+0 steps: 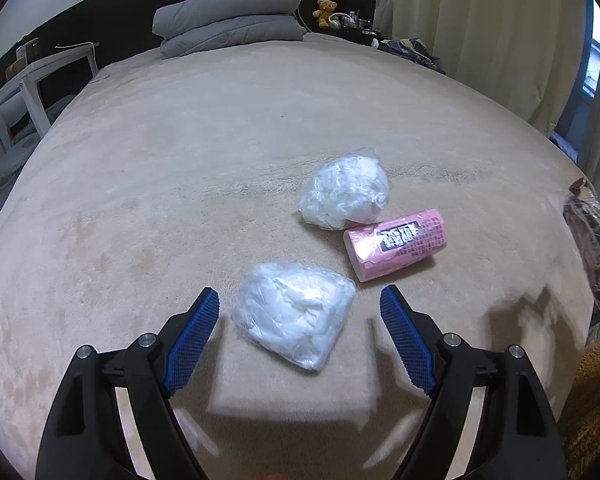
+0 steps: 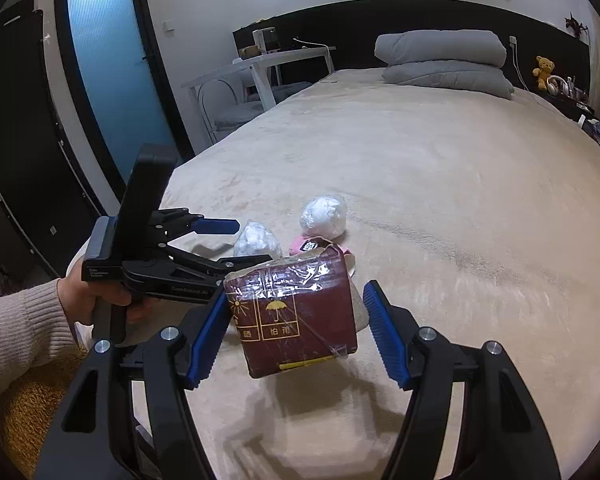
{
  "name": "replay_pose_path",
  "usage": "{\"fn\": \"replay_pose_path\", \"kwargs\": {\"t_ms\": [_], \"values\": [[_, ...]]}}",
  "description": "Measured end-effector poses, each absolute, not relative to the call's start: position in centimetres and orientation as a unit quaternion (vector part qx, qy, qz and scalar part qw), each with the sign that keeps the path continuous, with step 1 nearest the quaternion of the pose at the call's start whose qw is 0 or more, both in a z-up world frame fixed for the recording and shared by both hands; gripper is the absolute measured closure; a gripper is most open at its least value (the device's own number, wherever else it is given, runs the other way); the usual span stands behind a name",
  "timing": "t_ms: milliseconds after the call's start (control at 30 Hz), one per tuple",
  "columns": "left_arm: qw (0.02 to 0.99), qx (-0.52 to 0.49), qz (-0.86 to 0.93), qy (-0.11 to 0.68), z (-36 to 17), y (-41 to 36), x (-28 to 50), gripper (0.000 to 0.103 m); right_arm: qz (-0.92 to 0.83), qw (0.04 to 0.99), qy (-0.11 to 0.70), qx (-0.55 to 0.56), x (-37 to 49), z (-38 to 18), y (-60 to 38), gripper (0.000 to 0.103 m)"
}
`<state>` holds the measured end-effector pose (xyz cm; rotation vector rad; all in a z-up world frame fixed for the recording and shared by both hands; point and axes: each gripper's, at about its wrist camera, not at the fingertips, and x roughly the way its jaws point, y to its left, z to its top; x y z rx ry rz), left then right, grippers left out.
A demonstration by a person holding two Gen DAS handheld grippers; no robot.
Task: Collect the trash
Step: 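Grasp the brown wrapper with the right tool while the left tool grasps the clear plastic bag, then carry the clear plastic bag and brown wrapper down toward the black trash bin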
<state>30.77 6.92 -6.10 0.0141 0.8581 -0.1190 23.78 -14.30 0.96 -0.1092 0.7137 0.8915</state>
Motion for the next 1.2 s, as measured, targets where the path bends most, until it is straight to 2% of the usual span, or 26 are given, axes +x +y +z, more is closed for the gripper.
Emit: {"fn": "replay_pose_path", "kwargs": {"t_ms": [33,67,100,667,1200], "values": [[0.907,0.004,-0.058,0.418,-6.4,7.0,31.1,0.023,0.421,0.840,0.338,-0.053,23.8,1.0,-14.4,0.037],[0.904,0.003,-0.058,0.424,-6.8,7.0,31.5,0.038,0.421,0.841,0.337,-0.054,23.8,1.1,-14.6,0.037],[0.900,0.007,-0.055,0.433,-7.3,7.1,31.9,0.046,0.420,0.841,0.336,-0.054,23.8,1.1,-14.8,0.037],[0.912,-0.008,-0.047,0.406,-4.8,7.0,29.6,0.047,0.385,0.850,0.358,-0.041,25.3,0.0,-16.1,0.037],[0.939,-0.060,-0.036,0.336,0.9,6.9,20.4,0.047,0.361,0.859,0.363,-0.014,22.6,-0.1,-16.5,0.037]]}}
